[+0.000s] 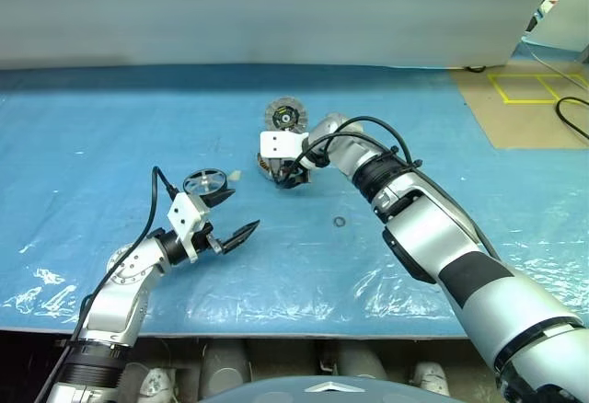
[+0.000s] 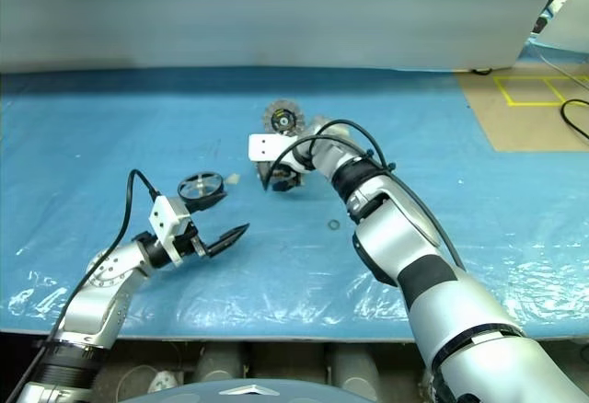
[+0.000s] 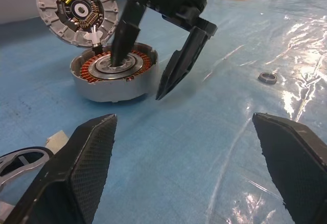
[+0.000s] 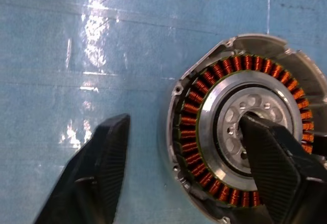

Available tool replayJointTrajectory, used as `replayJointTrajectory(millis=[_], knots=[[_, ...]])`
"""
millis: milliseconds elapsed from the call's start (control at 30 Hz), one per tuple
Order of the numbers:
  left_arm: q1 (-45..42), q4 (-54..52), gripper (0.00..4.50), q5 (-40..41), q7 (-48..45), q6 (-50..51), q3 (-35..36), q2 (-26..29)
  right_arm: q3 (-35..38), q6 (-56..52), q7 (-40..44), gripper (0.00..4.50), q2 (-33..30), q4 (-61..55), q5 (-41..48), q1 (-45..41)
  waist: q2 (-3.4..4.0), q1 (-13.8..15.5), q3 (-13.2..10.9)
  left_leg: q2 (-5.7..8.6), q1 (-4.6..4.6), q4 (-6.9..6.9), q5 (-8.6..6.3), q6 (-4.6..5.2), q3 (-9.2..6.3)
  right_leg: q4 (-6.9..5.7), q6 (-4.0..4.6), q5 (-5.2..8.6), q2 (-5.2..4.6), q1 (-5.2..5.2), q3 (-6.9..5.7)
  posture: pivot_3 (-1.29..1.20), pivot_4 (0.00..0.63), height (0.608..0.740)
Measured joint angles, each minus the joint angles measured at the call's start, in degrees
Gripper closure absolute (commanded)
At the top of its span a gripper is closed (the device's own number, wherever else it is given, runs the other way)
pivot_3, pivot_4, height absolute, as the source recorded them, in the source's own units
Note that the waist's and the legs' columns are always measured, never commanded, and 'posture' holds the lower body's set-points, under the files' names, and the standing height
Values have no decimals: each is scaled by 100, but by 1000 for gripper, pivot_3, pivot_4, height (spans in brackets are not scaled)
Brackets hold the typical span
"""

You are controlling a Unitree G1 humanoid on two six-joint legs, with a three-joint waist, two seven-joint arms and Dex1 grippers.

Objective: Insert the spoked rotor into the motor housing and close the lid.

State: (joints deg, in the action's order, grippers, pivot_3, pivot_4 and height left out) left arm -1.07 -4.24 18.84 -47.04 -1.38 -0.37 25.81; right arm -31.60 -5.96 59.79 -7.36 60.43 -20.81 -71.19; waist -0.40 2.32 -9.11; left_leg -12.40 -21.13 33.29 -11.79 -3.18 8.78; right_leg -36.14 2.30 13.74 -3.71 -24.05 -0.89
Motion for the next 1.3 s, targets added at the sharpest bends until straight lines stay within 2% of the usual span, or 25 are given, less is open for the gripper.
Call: replayJointTrajectory(millis=[67,300,500,633,767,867,967,1100,1300], knots=[[1,0,0,0,3,0,0,1,16,50,53,2482,-17,2,-30,-17,0,-1,0,-1,6,1,0,0,0,-11,8,5,0,0,0,0,150,740],[-53,9,0,2,-34,-1,1,3,83,78,229,2544,-130,-147,-66,49,2,6,-1,-10,23,4,-1,-3,1,-54,23,14,1,-2,-2,0,150,740],[-71,40,0,4,-48,-9,23,11,87,-516,1310,2544,-614,-1959,67,819,-1,22,1,-13,13,6,16,-3,0,-48,23,14,7,-2,-5,0,150,740],[15,0,0,4,-41,-5,3,0,-49,-1244,1856,2544,-1031,-3841,90,1648,-5,36,3,-35,16,2,13,-10,-1,-45,24,15,31,-2,-5,0,150,740],[123,-56,0,4,-44,-1,-5,2,-93,-1862,1972,2544,-1192,-4925,91,2187,-7,35,4,-39,34,1,8,-23,-1,-48,28,17,36,8,-3,0,150,740],[129,-74,0,4,-52,3,-5,3,-143,-2197,1965,2544,-1193,-5327,88,2402,-7,18,5,-37,61,-3,11,-29,2,-47,30,20,37,24,9,0,150,740],[129,-74,0,4,-77,9,-6,4,-158,-2311,1832,1724,-1090,-5364,126,2506,-7,12,4,-36,111,-17,11,-31,13,-41,34,24,38,59,21,0,150,740],[104,-75,0,4,-96,41,-13,6,-86,-2497,1521,401,-806,-5158,319,2548,-6,2,3,-34,120,-21,12,-33,14,-40,35,26,40,63,29,0,150,740],[-31,-75,0,4,-142,123,-28,8,373,-3246,1638,401,-831,-5225,1144,2448,1,21,-3,-34,104,-21,14,-36,14,-32,35,26,40,54,27,0,150,740]])
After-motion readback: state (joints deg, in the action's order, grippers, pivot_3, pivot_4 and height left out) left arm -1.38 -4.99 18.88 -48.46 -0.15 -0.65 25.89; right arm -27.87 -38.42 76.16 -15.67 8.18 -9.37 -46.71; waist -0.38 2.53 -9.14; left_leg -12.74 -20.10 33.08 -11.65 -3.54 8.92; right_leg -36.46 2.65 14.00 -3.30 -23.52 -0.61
